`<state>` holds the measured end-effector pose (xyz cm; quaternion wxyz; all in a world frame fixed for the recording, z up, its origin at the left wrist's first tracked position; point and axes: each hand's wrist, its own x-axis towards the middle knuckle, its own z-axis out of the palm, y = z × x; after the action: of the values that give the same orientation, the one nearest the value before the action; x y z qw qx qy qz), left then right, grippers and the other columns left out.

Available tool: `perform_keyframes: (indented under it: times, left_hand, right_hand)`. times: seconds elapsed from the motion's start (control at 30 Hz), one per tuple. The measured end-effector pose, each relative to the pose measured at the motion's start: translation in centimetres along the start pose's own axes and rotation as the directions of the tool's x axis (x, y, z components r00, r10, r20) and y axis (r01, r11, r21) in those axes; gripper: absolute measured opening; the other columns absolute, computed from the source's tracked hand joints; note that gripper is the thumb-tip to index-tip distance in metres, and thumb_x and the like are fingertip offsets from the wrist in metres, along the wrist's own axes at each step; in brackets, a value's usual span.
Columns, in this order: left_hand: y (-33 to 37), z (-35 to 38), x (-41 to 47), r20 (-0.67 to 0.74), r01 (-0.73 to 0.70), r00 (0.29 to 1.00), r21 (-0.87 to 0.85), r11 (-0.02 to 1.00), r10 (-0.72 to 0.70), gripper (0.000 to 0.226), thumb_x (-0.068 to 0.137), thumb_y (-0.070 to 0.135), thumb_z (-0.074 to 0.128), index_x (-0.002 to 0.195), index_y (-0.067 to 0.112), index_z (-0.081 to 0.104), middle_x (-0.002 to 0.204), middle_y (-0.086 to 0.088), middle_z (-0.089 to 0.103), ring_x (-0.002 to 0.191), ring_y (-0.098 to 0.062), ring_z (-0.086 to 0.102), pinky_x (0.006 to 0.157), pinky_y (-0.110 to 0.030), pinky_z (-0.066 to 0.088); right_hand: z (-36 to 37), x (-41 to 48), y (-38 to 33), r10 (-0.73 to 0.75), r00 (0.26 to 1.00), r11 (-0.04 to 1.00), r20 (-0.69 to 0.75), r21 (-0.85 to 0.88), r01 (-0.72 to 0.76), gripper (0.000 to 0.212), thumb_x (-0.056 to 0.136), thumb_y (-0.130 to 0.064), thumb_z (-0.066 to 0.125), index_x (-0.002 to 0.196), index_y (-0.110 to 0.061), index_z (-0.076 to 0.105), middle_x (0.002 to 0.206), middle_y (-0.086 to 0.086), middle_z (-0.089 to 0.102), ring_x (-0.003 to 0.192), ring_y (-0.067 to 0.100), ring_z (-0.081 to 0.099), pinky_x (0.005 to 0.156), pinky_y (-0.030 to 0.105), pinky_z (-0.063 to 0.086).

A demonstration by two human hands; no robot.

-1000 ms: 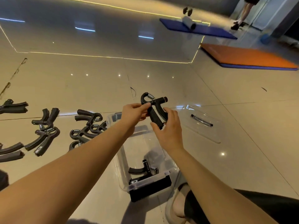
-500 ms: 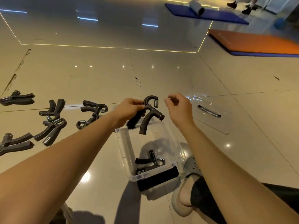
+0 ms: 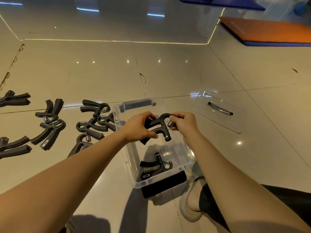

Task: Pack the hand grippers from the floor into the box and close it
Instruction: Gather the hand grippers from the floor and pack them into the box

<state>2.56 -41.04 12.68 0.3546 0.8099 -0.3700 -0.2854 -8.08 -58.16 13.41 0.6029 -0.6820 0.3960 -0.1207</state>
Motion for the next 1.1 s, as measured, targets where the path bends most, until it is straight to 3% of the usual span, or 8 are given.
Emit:
perform_keyframes:
  times: [0.2, 0.3, 0.43, 0.53, 0.63, 0.7, 0.9, 1.1]
  left_hand:
    - [-2.1, 2.1, 0.3, -0.101, 0.033, 0.994, 0.01, 0.999, -0.031, 0.062, 0.073, 0.023, 0.087, 0.128, 0.018, 0.059, 0.122, -0.002, 0.064, 0.11, -0.018, 0.061, 0.099, -0.036, 0.052]
    - [-2.6, 3.4, 1.1, -0.153, 0.104, 0.984, 0.058, 0.993, -0.094, 0.058, 0.074, 0.016, 0.086, 0.126, 0.015, 0.06, 0.119, -0.003, 0.063, 0.107, -0.018, 0.06, 0.094, -0.03, 0.051]
    - [-3.9, 6.5, 2.5, -0.142, 0.292, 0.949, 0.064, 0.954, -0.281, 0.059, 0.072, 0.017, 0.085, 0.126, 0.013, 0.06, 0.119, -0.007, 0.067, 0.104, -0.025, 0.064, 0.092, -0.04, 0.056]
    - [-5.1, 8.4, 3.3, -0.15, 0.364, 0.928, 0.169, 0.916, -0.341, 0.056, 0.071, 0.028, 0.085, 0.122, 0.021, 0.063, 0.114, -0.002, 0.068, 0.109, -0.023, 0.06, 0.102, -0.043, 0.048]
    - [-6.0, 9.7, 4.0, -0.2, 0.417, 0.906, 0.254, 0.873, -0.374, 0.05, 0.075, 0.033, 0.079, 0.122, 0.028, 0.064, 0.112, 0.001, 0.068, 0.118, -0.023, 0.053, 0.109, -0.042, 0.032]
    - [-6.6, 10.3, 4.5, -0.185, 0.459, 0.886, 0.236, 0.856, -0.425, 0.053, 0.075, 0.029, 0.078, 0.125, 0.03, 0.062, 0.113, 0.001, 0.069, 0.119, -0.023, 0.054, 0.109, -0.042, 0.029]
    - [-8.1, 12.4, 5.2, -0.175, 0.524, 0.85, 0.174, 0.834, -0.498, 0.051, 0.075, 0.021, 0.074, 0.122, 0.03, 0.058, 0.106, 0.0, 0.071, 0.11, -0.026, 0.06, 0.099, -0.039, 0.043]
    - [-9.0, 13.7, 5.4, -0.175, 0.564, 0.823, 0.137, 0.814, -0.541, 0.054, 0.075, 0.024, 0.082, 0.124, 0.025, 0.061, 0.116, -0.004, 0.064, 0.107, -0.029, 0.06, 0.1, -0.046, 0.049]
  right_hand:
    - [-0.3, 0.7, 2.2, -0.044, 0.998, 0.999, 0.045, -0.005, 0.044, 0.008, 0.093, -0.005, 0.069, 0.097, -0.012, 0.072, 0.091, 0.012, 0.072, 0.076, 0.019, 0.072, 0.065, 0.023, 0.059]
    - [0.1, 1.5, 3.2, -0.194, 0.98, 0.955, -0.042, -0.237, 0.179, 0.011, 0.095, -0.011, 0.067, 0.104, -0.011, 0.072, 0.094, 0.0, 0.068, 0.078, 0.014, 0.068, 0.068, 0.022, 0.057]
    - [0.3, 3.0, 4.2, -0.377, 0.926, 0.785, 0.004, -0.529, 0.322, 0.026, 0.094, -0.02, 0.07, 0.119, -0.014, 0.068, 0.113, -0.002, 0.059, 0.09, 0.011, 0.057, 0.077, 0.02, 0.046]
    - [-0.9, 3.8, 5.1, -0.28, 0.96, 0.85, 0.02, -0.461, 0.257, 0.038, 0.095, -0.023, 0.069, 0.131, -0.012, 0.065, 0.119, 0.002, 0.062, 0.097, 0.013, 0.06, 0.089, 0.028, 0.051]
    - [-1.0, 3.6, 5.8, -0.256, 0.966, 0.904, 0.031, -0.346, 0.251, 0.038, 0.096, -0.023, 0.067, 0.133, -0.012, 0.065, 0.117, 0.0, 0.066, 0.097, 0.011, 0.062, 0.085, 0.011, 0.049]
    - [-0.8, 3.6, 6.1, -0.253, 0.967, 0.924, 0.021, -0.29, 0.248, 0.039, 0.097, -0.023, 0.067, 0.135, -0.012, 0.063, 0.119, -0.002, 0.067, 0.098, 0.01, 0.064, 0.085, 0.009, 0.047]
    - [-0.8, 3.9, 6.8, -0.278, 0.96, 0.921, 0.033, -0.275, 0.276, 0.039, 0.098, -0.018, 0.064, 0.137, -0.015, 0.062, 0.112, -0.008, 0.066, 0.087, -0.002, 0.059, 0.081, 0.004, 0.045]
    - [-0.9, 4.2, 7.1, -0.286, 0.958, 0.922, 0.035, -0.261, 0.285, 0.039, 0.098, -0.018, 0.064, 0.137, -0.015, 0.062, 0.111, -0.006, 0.067, 0.088, 0.006, 0.063, 0.081, 0.006, 0.048]
